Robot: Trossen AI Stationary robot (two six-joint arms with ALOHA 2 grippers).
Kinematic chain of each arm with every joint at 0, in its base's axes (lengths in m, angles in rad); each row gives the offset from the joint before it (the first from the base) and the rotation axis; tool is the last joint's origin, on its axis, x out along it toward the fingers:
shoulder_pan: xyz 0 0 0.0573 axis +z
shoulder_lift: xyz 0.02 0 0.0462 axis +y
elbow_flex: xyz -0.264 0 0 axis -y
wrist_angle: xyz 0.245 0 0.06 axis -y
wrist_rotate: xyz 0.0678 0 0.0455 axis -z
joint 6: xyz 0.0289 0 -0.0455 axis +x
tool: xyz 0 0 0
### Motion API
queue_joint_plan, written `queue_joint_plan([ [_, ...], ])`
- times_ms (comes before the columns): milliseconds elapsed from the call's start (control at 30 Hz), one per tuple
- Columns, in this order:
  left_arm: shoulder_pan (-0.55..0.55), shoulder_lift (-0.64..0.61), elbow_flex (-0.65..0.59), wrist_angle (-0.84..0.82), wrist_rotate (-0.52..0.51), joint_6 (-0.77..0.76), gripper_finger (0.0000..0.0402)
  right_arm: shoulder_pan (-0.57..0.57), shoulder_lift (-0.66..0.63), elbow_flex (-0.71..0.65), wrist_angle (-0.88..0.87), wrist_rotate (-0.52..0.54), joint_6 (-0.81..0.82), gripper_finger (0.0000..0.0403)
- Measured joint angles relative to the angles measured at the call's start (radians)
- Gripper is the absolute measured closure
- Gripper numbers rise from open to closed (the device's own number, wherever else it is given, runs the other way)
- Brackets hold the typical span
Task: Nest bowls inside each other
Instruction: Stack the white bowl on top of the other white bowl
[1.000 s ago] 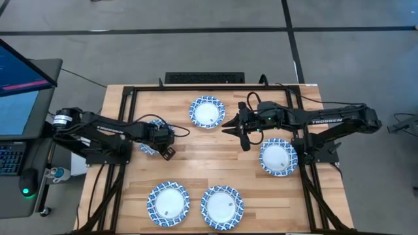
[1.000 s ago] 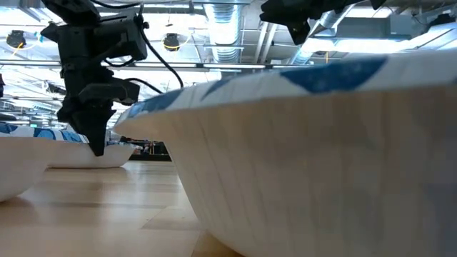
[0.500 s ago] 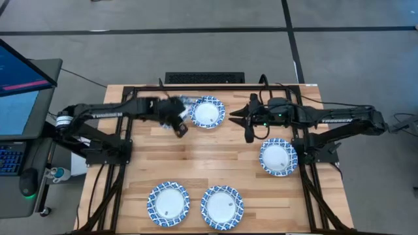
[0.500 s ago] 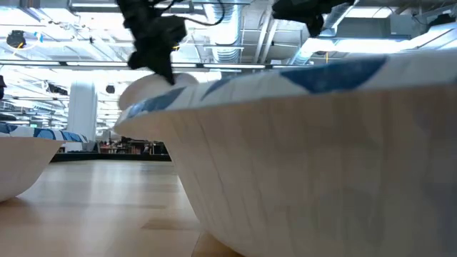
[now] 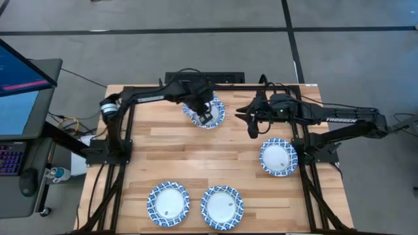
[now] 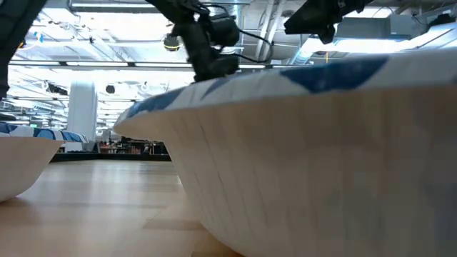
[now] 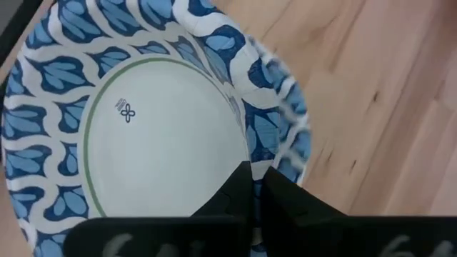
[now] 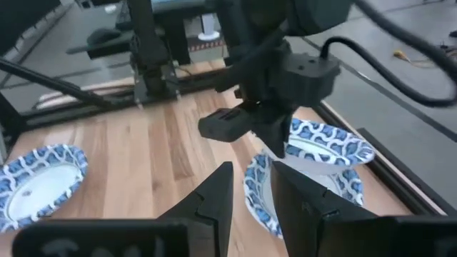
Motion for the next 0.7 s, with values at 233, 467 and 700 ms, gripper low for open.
queue_joint_plan([
  [233, -0.018, 0.151, 0.123, 0.0, 0.089, 0.023, 0.0401, -0.002, -0.006, 0.0, -0.007, 0.0, -0.009, 0.0284],
  [467, -0.015, 0.23, 0.124, -0.076, 0.206, 0.02, 0.0384, -0.014, -0.013, 0.0, -0.015, 0.0, -0.009, 0.0284],
  [700, -0.012, 0.221, 0.15, -0.087, 0.21, 0.034, 0.0326, -0.035, -0.019, 0.0, -0.015, 0.0, -0.011, 0.0284],
])
